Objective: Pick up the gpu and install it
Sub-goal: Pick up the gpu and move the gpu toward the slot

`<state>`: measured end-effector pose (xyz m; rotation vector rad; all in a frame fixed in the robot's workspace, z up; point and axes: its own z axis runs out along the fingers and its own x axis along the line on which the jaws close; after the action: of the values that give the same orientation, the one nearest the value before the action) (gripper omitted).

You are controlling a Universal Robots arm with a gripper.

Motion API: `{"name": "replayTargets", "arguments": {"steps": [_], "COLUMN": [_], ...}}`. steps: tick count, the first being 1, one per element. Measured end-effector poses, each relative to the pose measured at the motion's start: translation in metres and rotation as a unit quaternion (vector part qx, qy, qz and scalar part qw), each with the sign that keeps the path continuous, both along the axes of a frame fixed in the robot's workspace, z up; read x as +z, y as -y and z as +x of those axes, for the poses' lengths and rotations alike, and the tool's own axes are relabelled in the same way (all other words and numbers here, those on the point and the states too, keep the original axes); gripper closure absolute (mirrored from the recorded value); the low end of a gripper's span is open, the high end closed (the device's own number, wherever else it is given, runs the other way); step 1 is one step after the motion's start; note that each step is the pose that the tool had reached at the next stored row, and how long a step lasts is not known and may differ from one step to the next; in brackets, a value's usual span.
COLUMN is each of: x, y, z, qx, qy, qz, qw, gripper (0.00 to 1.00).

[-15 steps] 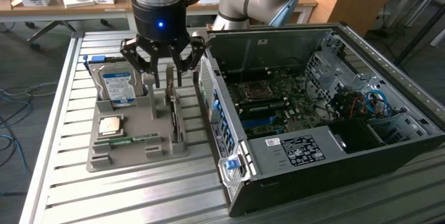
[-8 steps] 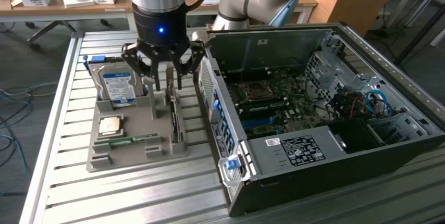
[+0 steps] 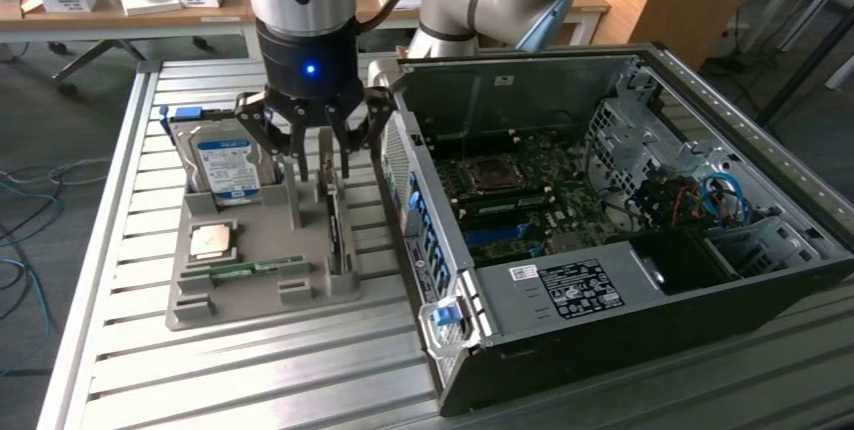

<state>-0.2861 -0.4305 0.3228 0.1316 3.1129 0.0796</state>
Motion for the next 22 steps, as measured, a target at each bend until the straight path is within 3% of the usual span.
{"name": "replayTargets", "arguments": {"steps": [22], "x": [-0.0248], "y": [0.0], "z": [0.0], "qx": [0.0], "qy": [0.0], "qz": [-0.0001], "qw": [1.0], "gripper": [0.53]}}
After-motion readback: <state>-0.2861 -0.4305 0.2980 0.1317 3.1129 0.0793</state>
